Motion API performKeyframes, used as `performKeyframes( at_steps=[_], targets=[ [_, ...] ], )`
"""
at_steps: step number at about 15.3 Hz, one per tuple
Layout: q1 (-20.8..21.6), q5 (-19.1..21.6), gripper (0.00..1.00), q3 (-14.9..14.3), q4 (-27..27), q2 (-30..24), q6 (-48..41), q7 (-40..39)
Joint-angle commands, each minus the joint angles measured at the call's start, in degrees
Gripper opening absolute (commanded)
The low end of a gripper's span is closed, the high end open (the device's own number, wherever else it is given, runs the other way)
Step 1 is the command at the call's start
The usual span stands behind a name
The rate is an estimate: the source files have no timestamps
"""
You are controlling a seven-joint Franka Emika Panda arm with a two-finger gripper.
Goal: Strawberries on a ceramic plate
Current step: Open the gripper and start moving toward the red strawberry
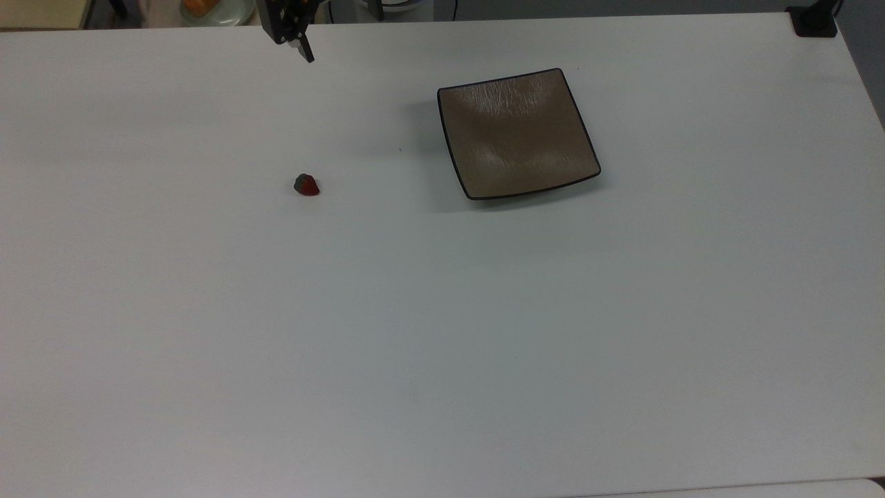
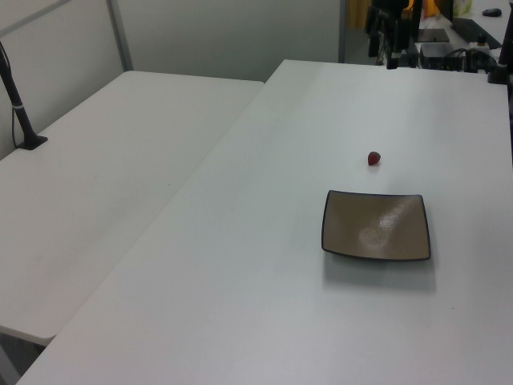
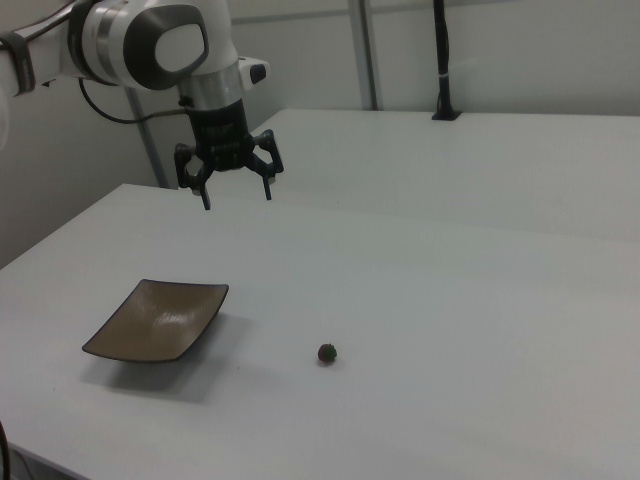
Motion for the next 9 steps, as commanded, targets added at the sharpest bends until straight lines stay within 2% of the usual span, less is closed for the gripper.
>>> performKeyframes(
  at_steps=[1, 9],
  targets=[
    [0.3, -1.8, 1.0, -0.1, -0.8, -1.1, 0.2, -2.0],
    [-2.0, -1.8, 1.0, -0.1, -2.2, -0.8, 1.2, -1.4]
  ],
)
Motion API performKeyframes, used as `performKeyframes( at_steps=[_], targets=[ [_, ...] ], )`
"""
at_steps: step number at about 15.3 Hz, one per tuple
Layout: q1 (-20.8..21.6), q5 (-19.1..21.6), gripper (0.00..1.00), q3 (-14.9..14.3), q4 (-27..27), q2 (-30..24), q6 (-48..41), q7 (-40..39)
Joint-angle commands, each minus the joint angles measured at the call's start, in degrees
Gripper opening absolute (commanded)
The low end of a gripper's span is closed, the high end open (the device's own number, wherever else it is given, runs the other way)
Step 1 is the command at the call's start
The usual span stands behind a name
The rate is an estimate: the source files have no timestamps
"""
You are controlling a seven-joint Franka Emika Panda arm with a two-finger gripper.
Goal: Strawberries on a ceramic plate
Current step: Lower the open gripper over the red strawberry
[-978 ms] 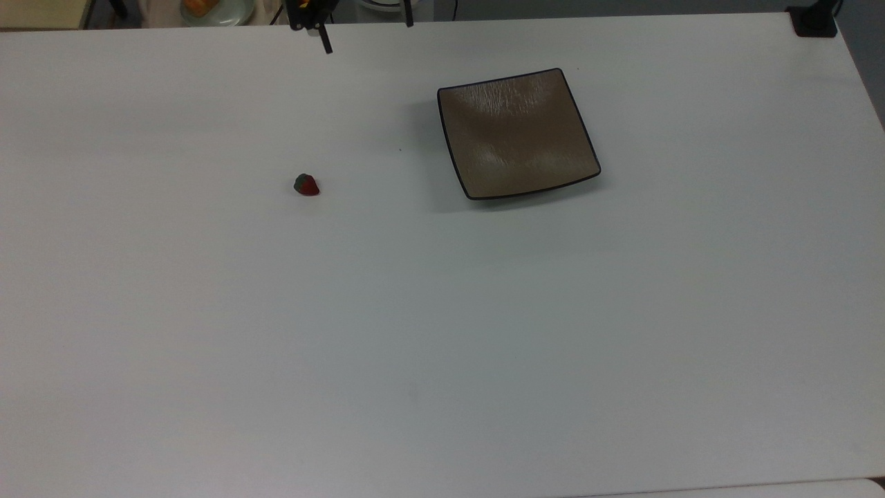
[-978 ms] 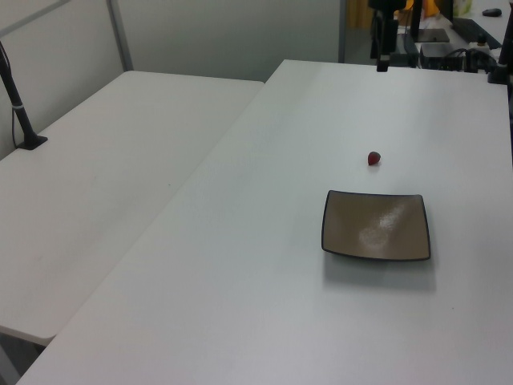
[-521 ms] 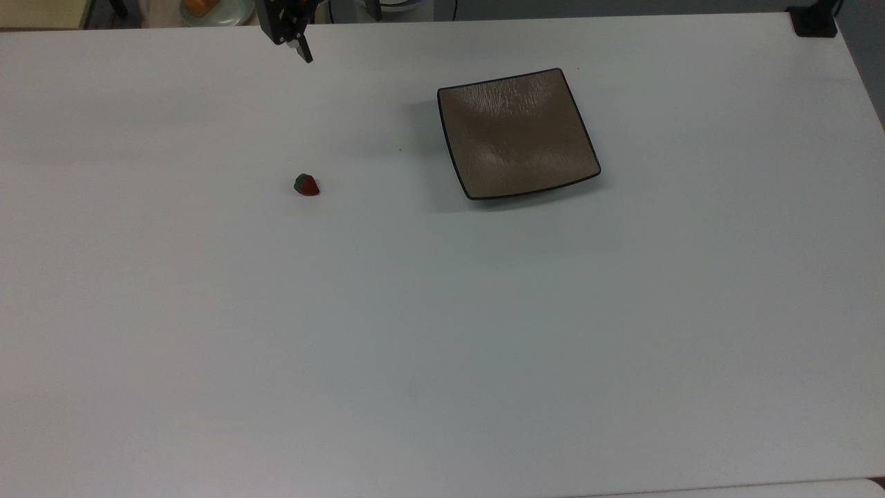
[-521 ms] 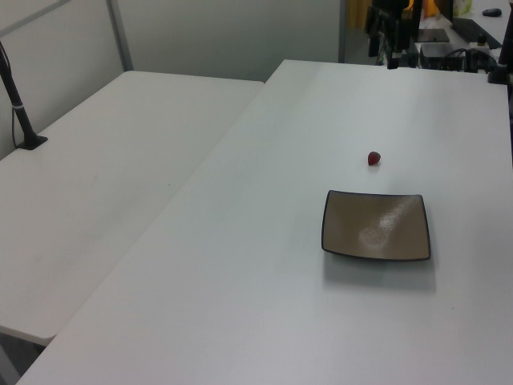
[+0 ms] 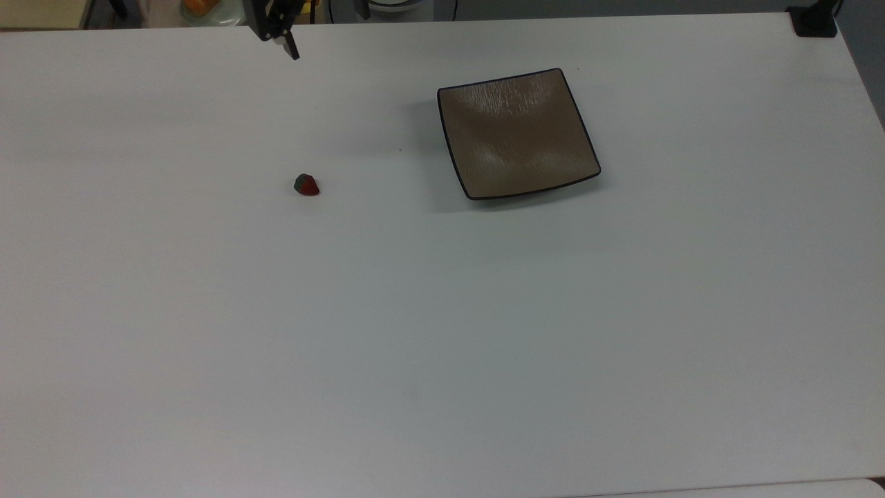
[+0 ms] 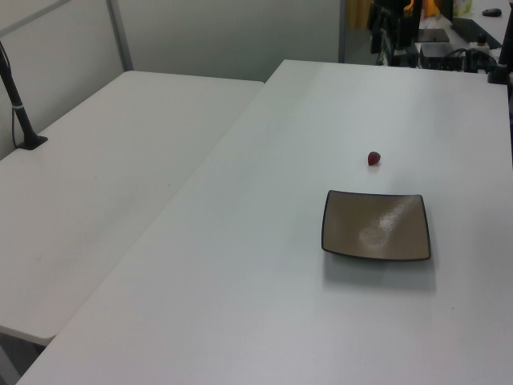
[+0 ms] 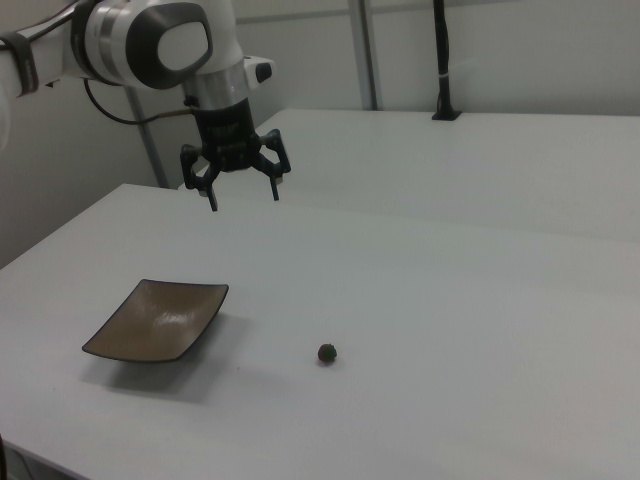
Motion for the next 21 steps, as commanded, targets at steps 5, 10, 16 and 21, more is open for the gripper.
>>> performKeyframes(
  at_steps=[5, 10, 16, 21],
  targets=[
    [-2.0, -0.8, 1.0, -0.1, -6.8, 0.5, 6.9, -0.8],
    [-3.3, -0.8, 1.0, -0.1, -8.2, 5.2, 12.3, -1.0],
    [-4.1, -3.8, 1.0, -0.1, -13.9, 8.4, 21.5, -0.9],
    [-4.5, -4.3, 1.0, -0.2, -14.7, 12.0, 22.4, -0.8]
  ],
)
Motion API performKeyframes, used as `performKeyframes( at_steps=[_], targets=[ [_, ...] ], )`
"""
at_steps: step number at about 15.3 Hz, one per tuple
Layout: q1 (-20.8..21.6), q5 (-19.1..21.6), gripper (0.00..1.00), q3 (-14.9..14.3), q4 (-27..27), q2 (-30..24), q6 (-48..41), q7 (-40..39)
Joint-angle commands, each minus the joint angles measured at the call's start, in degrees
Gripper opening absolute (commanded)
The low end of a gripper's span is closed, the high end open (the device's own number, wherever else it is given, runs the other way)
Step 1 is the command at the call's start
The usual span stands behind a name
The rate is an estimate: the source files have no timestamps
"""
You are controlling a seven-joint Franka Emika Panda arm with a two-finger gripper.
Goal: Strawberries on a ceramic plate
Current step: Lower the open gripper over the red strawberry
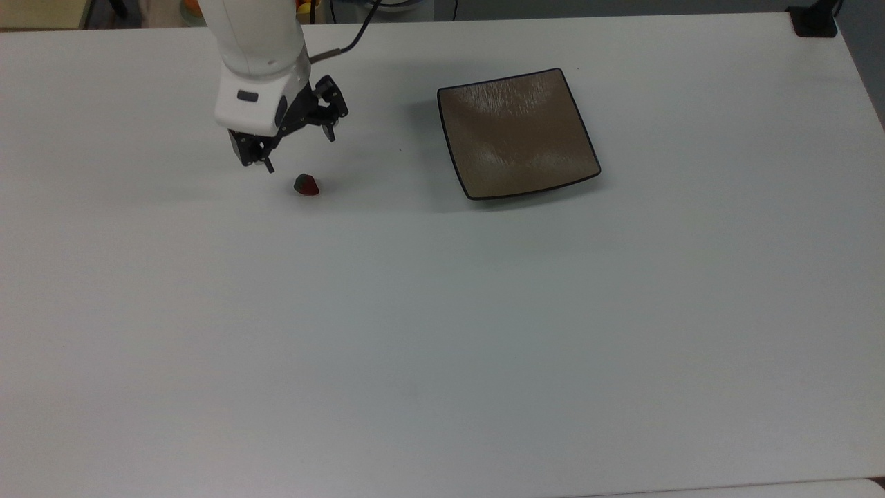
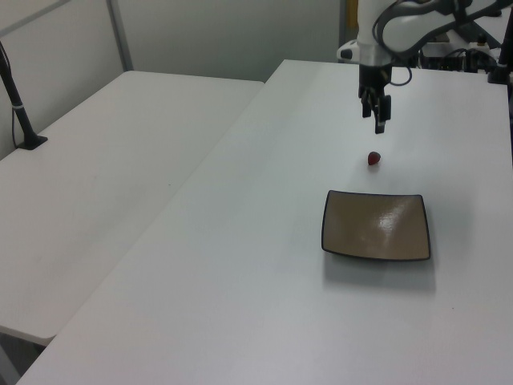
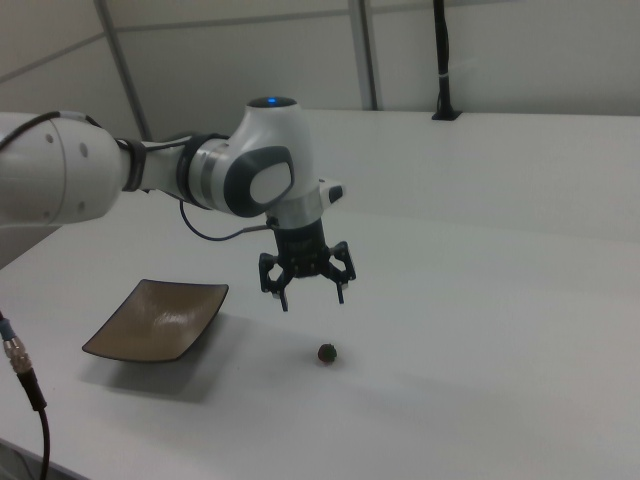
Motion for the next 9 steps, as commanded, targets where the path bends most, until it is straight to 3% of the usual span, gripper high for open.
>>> performKeyframes(
  at_steps=[1, 4, 5, 8, 9],
  targets=[
    [-0.1, -1.9, 1.0, -0.1, -1.6, 0.7, 1.6, -0.8],
    [-0.1, -3.4, 0.98, -0.1, -2.3, 2.0, 3.2, -0.8],
    [-0.1, -3.4, 0.89, -0.1, -3.6, 2.0, 5.1, -0.8],
    [-0.1, -3.4, 0.81, -0.1, -6.6, 2.1, 9.7, -0.8],
    [-0.1, -3.5, 0.74, -0.1, -7.1, 2.1, 10.8, -0.8]
  ],
)
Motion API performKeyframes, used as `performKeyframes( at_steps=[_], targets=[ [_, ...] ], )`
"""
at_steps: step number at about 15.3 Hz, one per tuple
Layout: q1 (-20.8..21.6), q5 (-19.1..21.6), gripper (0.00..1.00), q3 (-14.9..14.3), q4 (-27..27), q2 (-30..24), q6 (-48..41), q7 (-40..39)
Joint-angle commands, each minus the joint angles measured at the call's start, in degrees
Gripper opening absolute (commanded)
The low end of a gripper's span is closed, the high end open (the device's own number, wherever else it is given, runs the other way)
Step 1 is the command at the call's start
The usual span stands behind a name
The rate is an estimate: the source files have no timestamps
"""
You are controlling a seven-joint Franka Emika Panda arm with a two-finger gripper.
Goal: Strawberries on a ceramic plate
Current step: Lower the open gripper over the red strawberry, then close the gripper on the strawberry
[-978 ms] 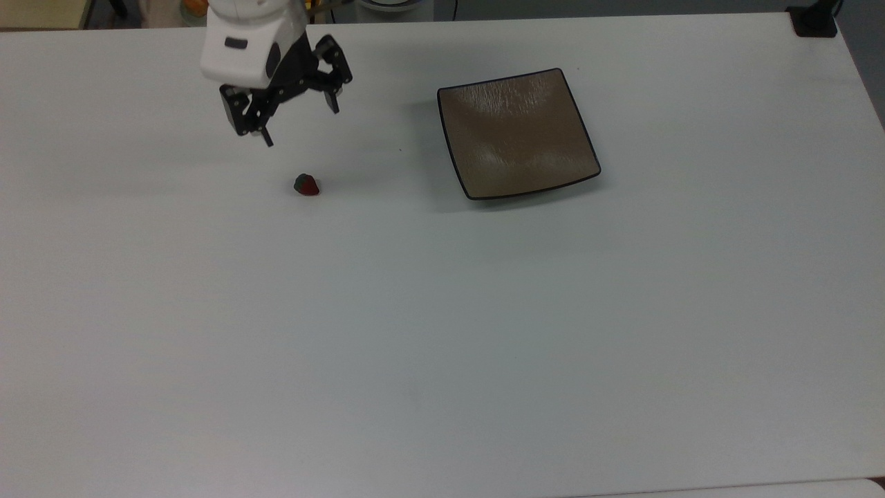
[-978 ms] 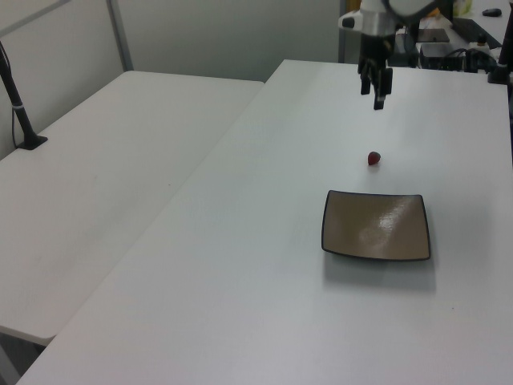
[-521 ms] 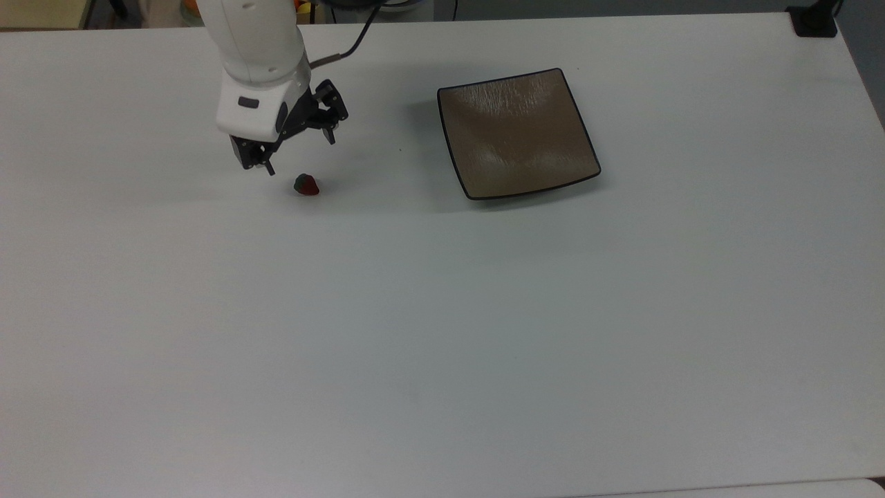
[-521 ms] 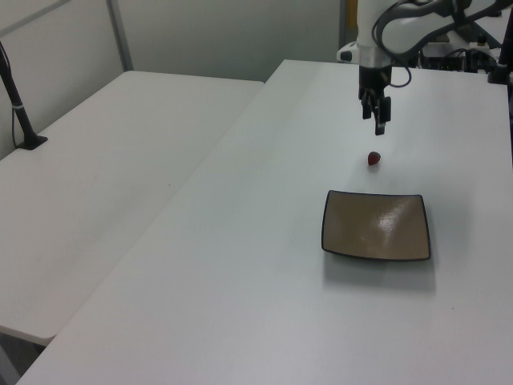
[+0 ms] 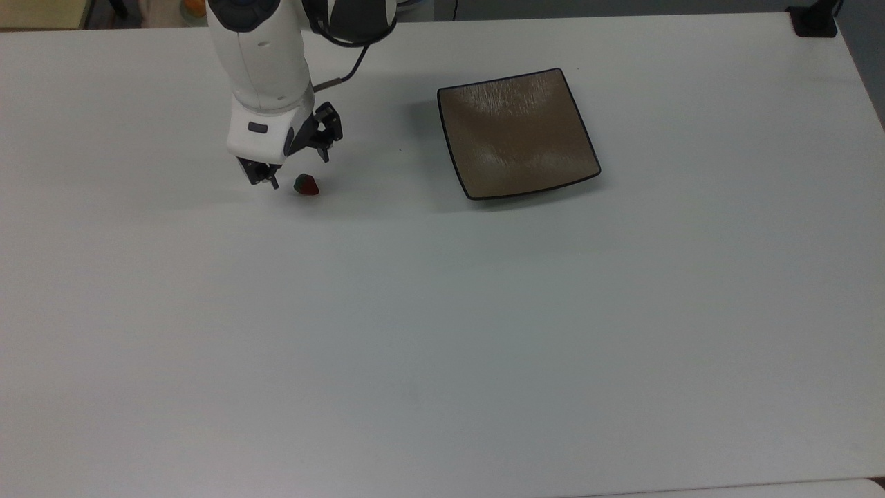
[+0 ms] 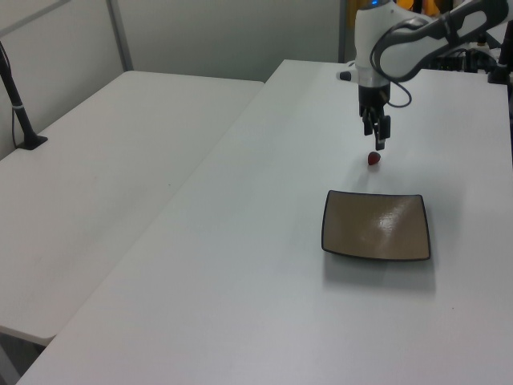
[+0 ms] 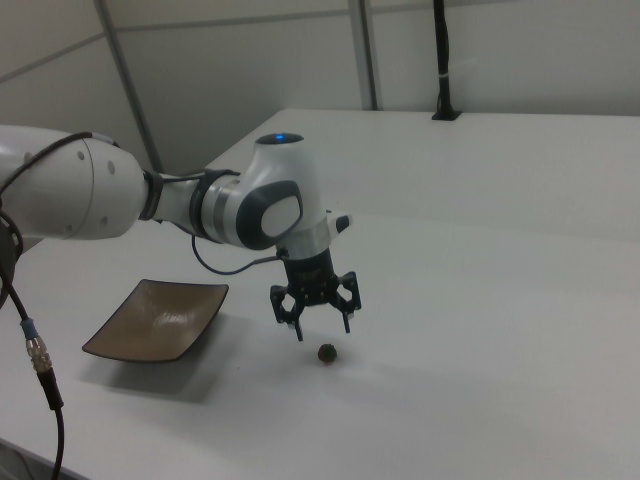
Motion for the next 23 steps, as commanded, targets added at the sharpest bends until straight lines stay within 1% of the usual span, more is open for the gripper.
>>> performKeyframes(
  at_steps=[1, 2, 4, 6, 7, 12, 13, 16, 17, 18, 19, 21, 23],
  targets=[
    [0.1, -1.0, 0.72, -0.1, -3.7, -0.9, 5.0, -0.8],
    [0.2, -1.6, 0.71, -0.1, -3.7, -0.5, 5.0, -0.8],
    [0.2, -2.9, 0.65, -0.1, -3.8, -0.1, 5.0, -0.8],
    [0.2, -3.0, 0.65, -0.1, -4.5, 0.0, 5.4, -0.8],
    [0.2, -3.1, 0.6, -0.1, -4.6, 0.1, 5.7, -0.8],
    [0.2, -3.2, 0.6, -0.1, -4.9, 0.7, 6.3, -0.8],
    [0.2, -3.3, 0.57, -0.1, -4.9, 0.7, 6.3, -0.8],
    [0.2, -3.7, 0.41, -0.1, -4.9, 0.7, 6.3, -0.8],
    [0.2, -4.2, 0.32, -0.1, -4.9, 0.7, 6.3, -0.8],
    [0.2, -4.5, 0.25, -0.1, -4.9, 0.7, 6.3, -0.8],
    [0.3, -4.9, 0.15, -0.1, -4.9, 0.7, 6.3, -0.8],
    [0.3, -4.9, 0.01, -0.1, -4.9, 0.7, 6.2, -0.8],
    [0.4, -4.9, 0.0, -0.1, -4.8, 0.5, 5.8, -0.8]
  ],
)
